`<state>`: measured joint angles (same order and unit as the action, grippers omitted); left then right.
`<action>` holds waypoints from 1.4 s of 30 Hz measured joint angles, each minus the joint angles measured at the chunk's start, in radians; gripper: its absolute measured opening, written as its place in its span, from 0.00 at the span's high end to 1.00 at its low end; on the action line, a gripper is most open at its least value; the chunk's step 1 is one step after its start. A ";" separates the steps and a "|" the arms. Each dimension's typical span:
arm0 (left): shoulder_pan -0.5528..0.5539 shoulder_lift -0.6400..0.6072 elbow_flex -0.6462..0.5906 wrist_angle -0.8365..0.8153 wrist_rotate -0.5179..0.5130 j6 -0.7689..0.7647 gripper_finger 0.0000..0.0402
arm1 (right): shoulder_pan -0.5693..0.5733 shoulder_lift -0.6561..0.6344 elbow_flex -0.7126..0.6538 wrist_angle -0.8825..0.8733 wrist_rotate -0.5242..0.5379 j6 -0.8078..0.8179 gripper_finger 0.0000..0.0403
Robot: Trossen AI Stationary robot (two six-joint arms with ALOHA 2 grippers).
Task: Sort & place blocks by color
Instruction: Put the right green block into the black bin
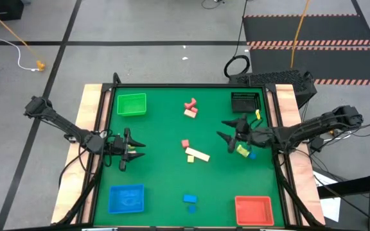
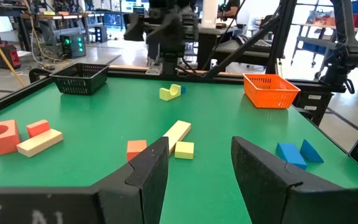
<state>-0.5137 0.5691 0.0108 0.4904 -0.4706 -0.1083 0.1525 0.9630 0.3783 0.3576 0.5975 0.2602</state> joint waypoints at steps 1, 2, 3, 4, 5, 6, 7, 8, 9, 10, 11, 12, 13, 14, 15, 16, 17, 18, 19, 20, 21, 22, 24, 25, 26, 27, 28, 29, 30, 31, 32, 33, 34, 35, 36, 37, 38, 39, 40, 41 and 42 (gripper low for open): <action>0.000 0.000 0.000 0.000 0.000 0.000 0.56 | -0.010 0.000 0.028 -0.082 0.009 0.037 0.35; 0.000 0.000 0.000 0.000 0.000 0.000 0.56 | -0.019 0.001 0.056 -0.152 0.009 0.079 0.35; 0.000 0.000 0.000 0.000 0.000 0.000 0.56 | -0.027 0.001 0.084 -0.214 0.008 0.124 0.35; 0.000 0.000 0.000 0.000 0.000 0.000 0.56 | -0.035 0.001 0.111 -0.281 0.007 0.169 0.35; 0.000 0.000 0.000 0.000 0.000 0.000 0.56 | -0.038 0.000 0.135 -0.340 0.005 0.208 0.35; 0.000 0.000 0.000 0.000 0.000 0.000 0.56 | -0.042 0.000 0.156 -0.398 0.004 0.239 0.35; 0.000 0.000 0.000 0.000 0.000 0.000 0.56 | -0.045 0.000 0.176 -0.458 0.003 0.267 0.35; 0.000 0.000 0.000 0.000 0.000 0.000 0.56 | -0.048 0.000 0.194 -0.516 0.002 0.296 0.35; 0.000 0.000 0.000 0.000 0.000 0.000 0.56 | -0.050 0.000 0.213 -0.574 -0.001 0.327 0.35; 0.000 0.000 0.000 0.000 0.000 0.000 0.56 | -0.054 0.000 0.232 -0.634 -0.014 0.358 0.35; 0.000 0.000 0.000 0.000 0.000 0.000 0.56 | -0.058 0.000 0.249 -0.701 -0.035 0.393 0.35; 0.000 0.000 0.000 0.000 0.000 0.000 0.56 | -0.063 0.000 0.263 -0.763 -0.062 0.431 0.35; 0.000 0.000 0.000 0.000 0.000 0.000 0.56 | -0.069 0.000 0.274 -0.819 -0.092 0.469 0.35; 0.000 0.000 0.000 0.000 0.000 0.000 0.56 | -0.075 0.000 0.281 -0.864 -0.129 0.506 0.35; 0.000 0.000 0.000 0.000 0.000 0.000 0.56 | -0.080 0.000 0.285 -0.902 -0.168 0.538 0.35; 0.000 0.000 0.000 0.000 0.000 0.000 0.56 | -0.085 0.000 0.285 -0.940 -0.213 0.571 0.35; 0.000 0.000 0.000 0.000 0.000 0.000 0.56 | -0.089 0.000 0.285 -0.987 -0.255 0.601 0.35; 0.000 0.000 0.000 0.000 0.000 0.000 0.56 | -0.090 0.003 0.284 -1.040 -0.292 0.629 0.35; 0.000 0.000 0.000 0.000 0.000 0.000 0.56 | -0.091 0.012 0.284 -1.089 -0.318 0.653 0.35; 0.000 0.000 0.000 0.000 0.000 0.000 0.56 | -0.091 0.020 0.284 -1.140 -0.337 0.669 0.35; 0.000 0.000 0.000 0.000 0.000 0.000 0.56 | -0.090 0.030 0.284 -1.192 -0.341 0.678 0.35; 0.000 0.000 0.000 0.000 0.000 0.000 0.56 | -0.088 0.043 0.284 -1.237 -0.341 0.682 0.35; 0.000 0.000 0.000 0.000 0.000 0.000 0.56 | -0.085 0.068 0.284 -1.301 -0.341 0.682 0.35; 0.000 0.000 0.000 0.000 0.000 0.000 0.56 | -0.083 0.084 0.284 -1.313 -0.342 0.678 0.35; 0.000 0.000 0.000 0.000 0.000 0.000 0.56 | -0.083 0.098 0.284 -1.316 -0.350 0.670 0.35; 0.000 0.000 0.000 0.000 0.000 0.000 0.56 | -0.082 0.113 0.284 -1.316 -0.366 0.660 0.35; 0.000 0.000 0.000 -0.001 0.000 0.000 0.56 | -0.081 0.128 0.284 -1.308 -0.379 0.649 0.35; 0.000 0.000 0.000 0.000 0.000 0.000 0.56 | -0.081 0.144 0.284 -1.298 -0.391 0.637 0.35; 0.000 0.000 0.000 0.000 0.000 0.000 0.56 | -0.080 0.161 0.284 -1.288 -0.397 0.620 0.35; 0.000 0.000 0.000 0.000 0.000 0.000 0.56 | -0.079 0.177 0.284 -1.278 -0.401 0.604 0.35; 0.000 0.000 0.000 0.000 0.000 0.000 0.56 | -0.079 0.192 0.284 -1.267 -0.411 0.586 0.35; 0.000 0.000 0.000 0.000 0.000 0.000 0.56 | -0.079 0.207 0.284 -1.257 -0.420 0.567 0.35; 0.000 0.000 0.000 0.000 0.000 0.000 0.56 | -0.079 0.221 0.285 -1.244 -0.424 0.550 0.34; 0.000 0.000 0.000 0.000 0.000 0.000 0.56 | -0.079 0.231 0.286 -1.234 -0.430 0.535 0.34; 0.000 0.000 0.000 0.000 0.000 0.000 0.56 | -0.079 0.240 0.286 -1.229 -0.434 0.525 0.33; 0.000 0.000 0.000 0.000 0.000 0.000 0.56 | -0.079 0.248 0.287 -1.225 -0.436 0.514 0.33; 0.000 0.000 0.000 0.000 0.000 0.000 0.56 | -0.079 0.254 0.287 -1.224 -0.437 0.509 0.32; 0.000 0.000 0.000 0.000 0.000 0.000 0.56 | -0.079 0.257 0.287 -1.221 -0.438 0.508 0.30; 0.000 0.000 0.000 0.000 0.000 0.000 0.56 | -0.079 0.258 0.287 -1.218 -0.438 0.508 0.29; 0.000 0.000 0.000 0.000 0.000 0.000 0.56 | -0.079 0.258 0.287 -1.218 -0.439 0.508 0.28; 0.000 0.000 0.000 0.000 0.000 0.000 0.56 | -0.079 0.254 0.287 -1.218 -0.439 0.508 0.27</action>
<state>-0.5140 0.5691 0.0109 0.4900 -0.4706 -0.1083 0.0734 1.2175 0.6653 -0.8606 0.1581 0.7679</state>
